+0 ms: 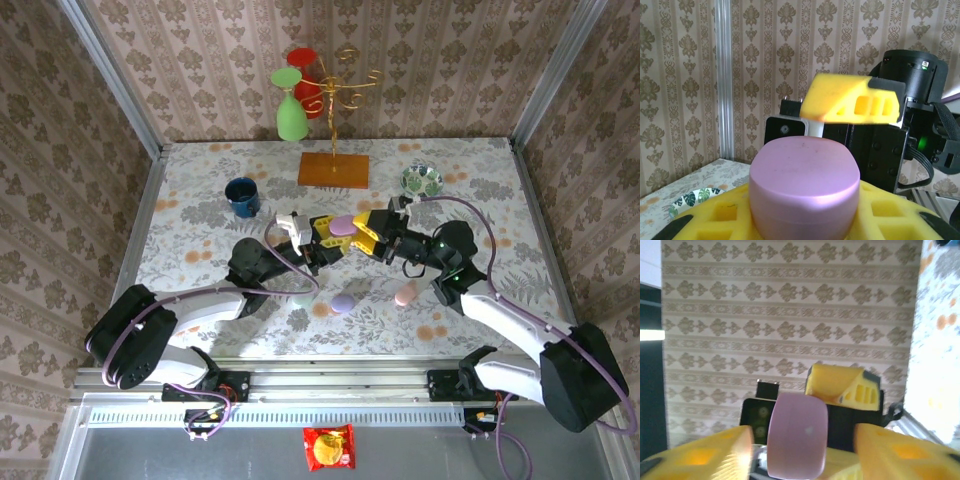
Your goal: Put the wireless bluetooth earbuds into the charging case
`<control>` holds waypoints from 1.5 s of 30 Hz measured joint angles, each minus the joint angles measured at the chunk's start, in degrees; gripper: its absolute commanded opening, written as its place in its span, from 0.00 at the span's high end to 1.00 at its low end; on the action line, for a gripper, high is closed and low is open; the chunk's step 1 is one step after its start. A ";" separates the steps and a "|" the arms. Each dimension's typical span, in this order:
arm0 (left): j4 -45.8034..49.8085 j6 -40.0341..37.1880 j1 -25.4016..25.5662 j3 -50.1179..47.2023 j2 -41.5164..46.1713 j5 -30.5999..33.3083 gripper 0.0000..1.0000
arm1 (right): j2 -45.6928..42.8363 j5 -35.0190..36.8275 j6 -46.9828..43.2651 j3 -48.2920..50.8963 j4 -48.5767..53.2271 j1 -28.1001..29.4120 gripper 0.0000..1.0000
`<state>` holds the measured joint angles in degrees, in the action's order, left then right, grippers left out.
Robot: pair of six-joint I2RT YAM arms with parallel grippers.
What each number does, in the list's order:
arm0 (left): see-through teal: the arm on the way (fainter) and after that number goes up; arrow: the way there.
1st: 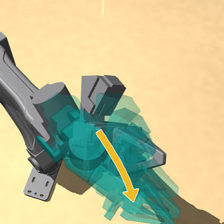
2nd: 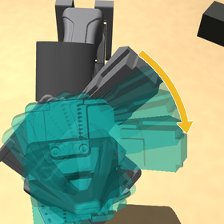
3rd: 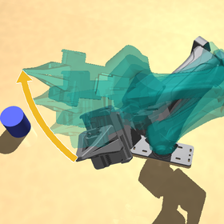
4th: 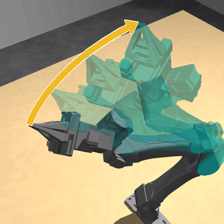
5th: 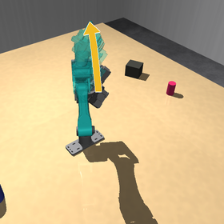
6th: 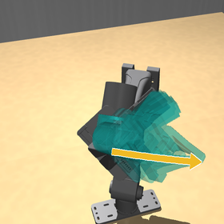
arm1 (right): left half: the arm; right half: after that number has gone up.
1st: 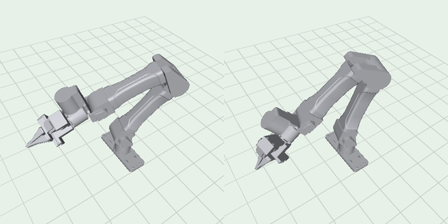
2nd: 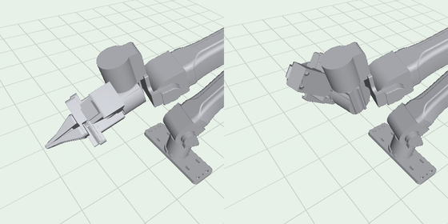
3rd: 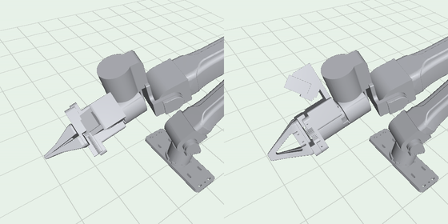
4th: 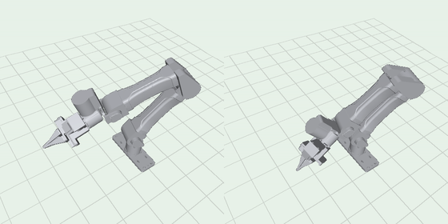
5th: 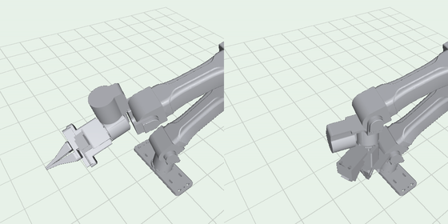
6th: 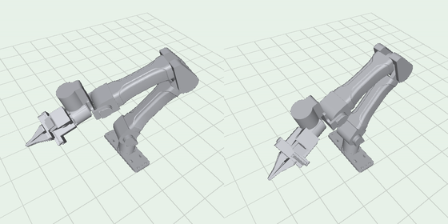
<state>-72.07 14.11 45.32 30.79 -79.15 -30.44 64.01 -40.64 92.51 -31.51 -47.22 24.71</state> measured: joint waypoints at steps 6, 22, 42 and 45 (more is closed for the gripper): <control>-0.02 0.04 -1.97 -0.81 0.02 -3.50 0.71 | -7.80 3.19 -20.33 -5.84 25.70 -2.40 0.19; 0.50 1.68 -4.17 -2.32 0.02 -12.87 0.71 | -10.40 14.69 -79.08 -17.49 57.31 6.10 0.09; 0.52 2.89 -3.41 -2.32 0.02 -13.73 0.71 | -11.26 24.00 -85.90 -14.69 53.81 9.68 0.10; 0.61 2.89 -3.43 -2.32 0.02 -13.66 0.71 | -11.23 24.44 -84.78 -14.64 53.22 9.73 0.10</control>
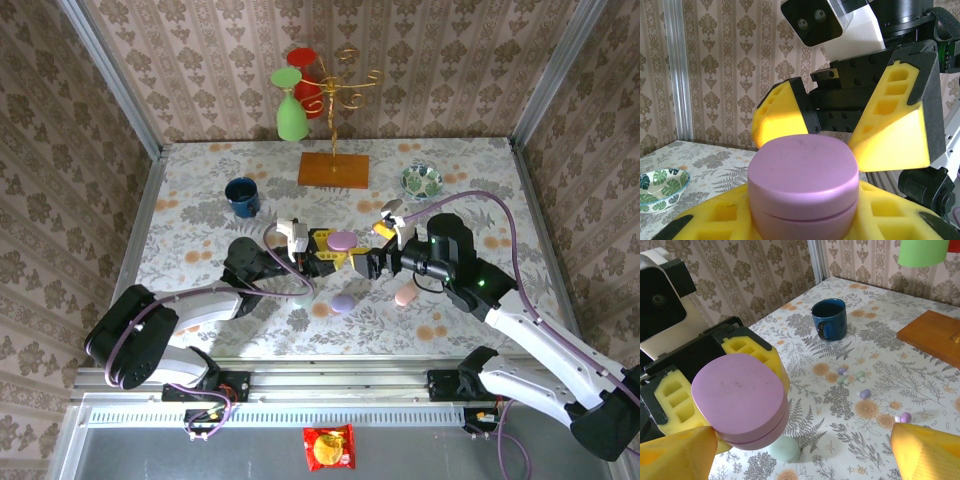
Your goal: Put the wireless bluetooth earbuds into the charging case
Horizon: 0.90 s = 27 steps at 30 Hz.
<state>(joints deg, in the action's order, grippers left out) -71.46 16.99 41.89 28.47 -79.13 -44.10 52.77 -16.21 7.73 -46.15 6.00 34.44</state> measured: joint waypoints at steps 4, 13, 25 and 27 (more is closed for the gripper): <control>0.46 -0.02 0.00 0.00 0.00 0.20 0.71 | 0.11 0.70 1.49 0.00 -1.20 0.00 0.10; 2.47 0.17 0.02 0.00 0.00 -0.59 0.71 | 2.05 1.99 3.17 -0.59 -3.58 0.02 0.10; 1.38 0.20 0.46 0.00 0.00 -4.48 0.72 | 5.22 2.86 3.98 -3.48 -1.79 -0.07 0.12; 1.33 0.22 0.46 0.00 0.00 -4.63 0.72 | 5.29 1.22 3.98 -3.65 -1.42 -0.22 0.11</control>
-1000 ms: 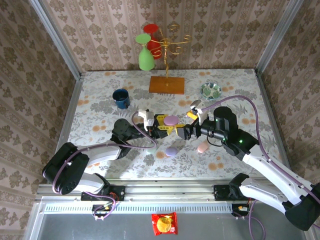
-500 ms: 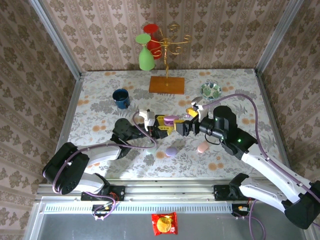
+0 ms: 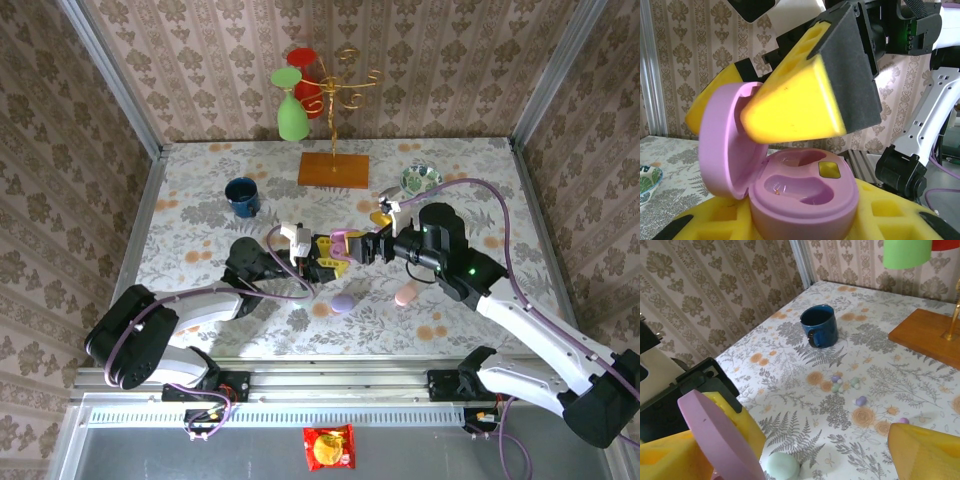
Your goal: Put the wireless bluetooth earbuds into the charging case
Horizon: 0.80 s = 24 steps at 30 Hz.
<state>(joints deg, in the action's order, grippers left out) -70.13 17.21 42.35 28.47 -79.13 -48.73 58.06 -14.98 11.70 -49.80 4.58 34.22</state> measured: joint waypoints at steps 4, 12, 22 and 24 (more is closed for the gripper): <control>-0.02 0.13 -0.02 0.00 0.00 0.11 0.71 | -0.26 -3.56 -0.15 0.00 0.24 -0.22 0.09; -0.17 0.63 -0.85 -0.02 0.00 1.60 0.71 | -5.38 -5.18 0.61 0.61 -0.24 -1.20 0.02; -0.63 0.61 -4.90 -2.91 1.07 3.08 0.71 | -12.26 3.02 16.74 14.99 -8.57 -2.84 0.03; -0.66 0.61 -6.05 -3.26 1.75 3.15 0.71 | -12.20 4.85 20.63 17.46 -9.90 -3.93 0.06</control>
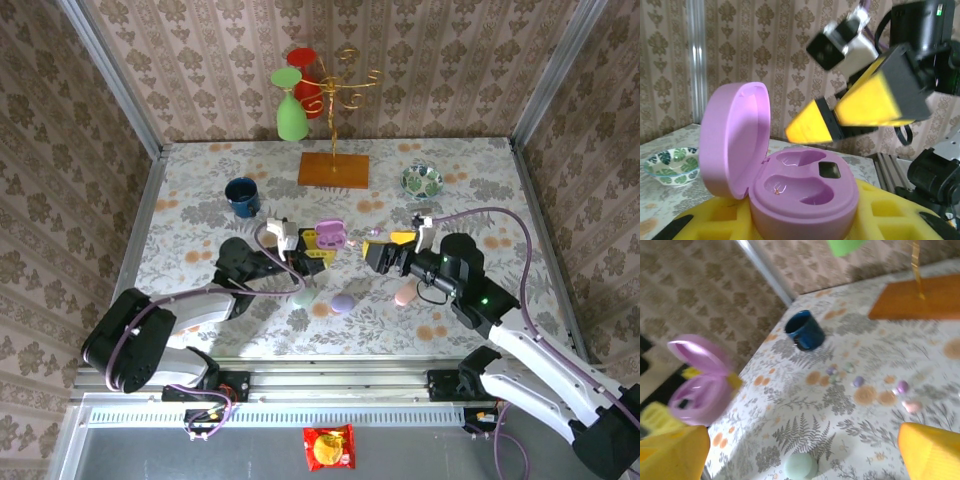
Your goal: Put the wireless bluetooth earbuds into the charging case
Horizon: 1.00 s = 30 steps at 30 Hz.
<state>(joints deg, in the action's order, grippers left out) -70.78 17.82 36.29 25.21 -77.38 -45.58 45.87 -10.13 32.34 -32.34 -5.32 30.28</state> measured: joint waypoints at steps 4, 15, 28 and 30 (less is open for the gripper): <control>-0.11 0.00 -1.97 -0.87 1.22 0.46 0.71 | 2.86 2.67 7.85 3.67 -3.50 -2.62 0.14; -0.39 0.00 -2.64 -1.33 1.51 0.55 0.71 | 25.55 1.77 12.92 -3.17 -3.30 -5.79 0.30; -0.44 -0.04 -4.15 -3.65 4.79 0.59 0.71 | 52.76 -7.28 12.37 -22.21 -2.16 -5.99 0.36; -0.44 -0.04 -4.31 -3.72 4.76 0.63 0.71 | 56.39 -8.85 11.91 -24.92 -1.88 -5.99 0.41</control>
<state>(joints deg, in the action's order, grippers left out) -71.22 17.78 31.99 21.50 -72.62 -44.95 102.26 -18.98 44.25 -57.25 -7.20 24.29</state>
